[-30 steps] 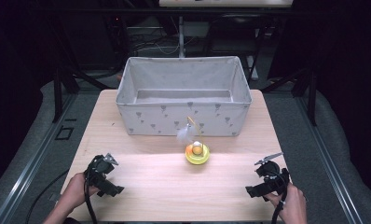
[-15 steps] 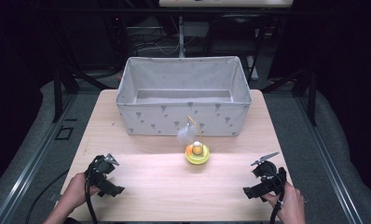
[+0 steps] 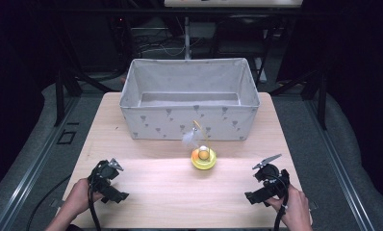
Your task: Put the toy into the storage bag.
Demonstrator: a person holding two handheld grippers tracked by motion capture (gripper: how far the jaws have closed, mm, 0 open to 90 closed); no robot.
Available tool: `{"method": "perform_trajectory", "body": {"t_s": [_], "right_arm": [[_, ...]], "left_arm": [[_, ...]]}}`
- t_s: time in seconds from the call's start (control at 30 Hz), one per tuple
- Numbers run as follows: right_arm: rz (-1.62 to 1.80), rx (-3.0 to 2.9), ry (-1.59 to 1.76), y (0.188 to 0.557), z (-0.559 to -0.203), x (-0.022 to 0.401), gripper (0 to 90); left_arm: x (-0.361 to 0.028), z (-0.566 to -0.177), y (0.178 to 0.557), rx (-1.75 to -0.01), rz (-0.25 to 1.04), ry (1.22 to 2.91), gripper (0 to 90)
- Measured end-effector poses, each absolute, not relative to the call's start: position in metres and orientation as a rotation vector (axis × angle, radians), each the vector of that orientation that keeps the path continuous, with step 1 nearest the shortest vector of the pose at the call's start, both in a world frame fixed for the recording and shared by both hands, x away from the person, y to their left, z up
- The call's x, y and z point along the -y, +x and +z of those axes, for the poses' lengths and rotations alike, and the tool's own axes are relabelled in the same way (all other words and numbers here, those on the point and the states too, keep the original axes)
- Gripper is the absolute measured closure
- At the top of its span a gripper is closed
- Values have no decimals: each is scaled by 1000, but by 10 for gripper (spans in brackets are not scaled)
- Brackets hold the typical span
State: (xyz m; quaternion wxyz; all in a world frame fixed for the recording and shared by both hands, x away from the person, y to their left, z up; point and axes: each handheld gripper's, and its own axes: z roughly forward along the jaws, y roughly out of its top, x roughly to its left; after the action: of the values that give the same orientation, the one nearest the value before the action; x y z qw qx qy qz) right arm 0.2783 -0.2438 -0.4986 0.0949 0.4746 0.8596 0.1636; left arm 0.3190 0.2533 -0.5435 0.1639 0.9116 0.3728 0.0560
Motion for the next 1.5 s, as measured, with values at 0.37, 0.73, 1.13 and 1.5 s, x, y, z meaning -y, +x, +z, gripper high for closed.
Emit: {"method": "perform_trajectory", "body": {"t_s": [0.37,0.73,1.13,1.5], "right_arm": [[537,-2598,1309,288,-479,222,0],[582,-2643,1226,308,-461,191,0],[608,-2711,1119,332,-448,164,0],[605,-2724,1058,349,-445,143,2]], "left_arm": [[-252,-543,318,-1058,159,2599,12],[-258,-543,319,-1097,150,2557,1],[-257,-544,319,-1103,139,2566,1],[-256,-545,319,-1101,132,2571,2]]}}
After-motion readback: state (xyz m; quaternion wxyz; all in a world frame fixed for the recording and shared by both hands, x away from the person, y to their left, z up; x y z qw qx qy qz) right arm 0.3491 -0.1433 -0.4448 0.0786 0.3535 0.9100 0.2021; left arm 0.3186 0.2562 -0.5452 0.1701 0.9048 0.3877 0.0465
